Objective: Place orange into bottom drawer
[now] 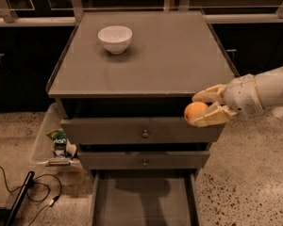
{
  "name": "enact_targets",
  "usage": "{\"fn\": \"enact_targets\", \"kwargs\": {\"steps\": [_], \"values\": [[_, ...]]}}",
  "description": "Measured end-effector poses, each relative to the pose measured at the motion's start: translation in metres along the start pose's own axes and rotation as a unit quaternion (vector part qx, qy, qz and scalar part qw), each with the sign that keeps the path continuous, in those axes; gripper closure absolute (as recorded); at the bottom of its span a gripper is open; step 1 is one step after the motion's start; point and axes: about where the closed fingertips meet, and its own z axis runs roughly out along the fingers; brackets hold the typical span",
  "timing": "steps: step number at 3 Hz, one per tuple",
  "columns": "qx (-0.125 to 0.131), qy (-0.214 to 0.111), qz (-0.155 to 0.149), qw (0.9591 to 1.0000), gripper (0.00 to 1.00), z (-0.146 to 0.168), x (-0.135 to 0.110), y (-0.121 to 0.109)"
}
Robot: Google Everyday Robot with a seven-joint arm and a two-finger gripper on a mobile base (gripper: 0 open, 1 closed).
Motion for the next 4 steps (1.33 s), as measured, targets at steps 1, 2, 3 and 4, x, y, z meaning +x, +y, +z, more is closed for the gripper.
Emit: {"fn": "enact_targets", "kwargs": {"steps": [1, 2, 3, 4], "values": [[-0.027, 0.013, 0.053, 0.9982, 1.00, 0.032, 0.052, 0.021], [-0.058, 0.033, 0.072, 0.9952, 1.00, 0.080, 0.113, 0.054], [-0.071, 0.036, 0.060, 0.9950, 1.00, 0.120, 0.154, 0.072], [-0.076, 0.039, 0.052, 0.9950, 1.00, 0.146, 0.179, 0.079]]}}
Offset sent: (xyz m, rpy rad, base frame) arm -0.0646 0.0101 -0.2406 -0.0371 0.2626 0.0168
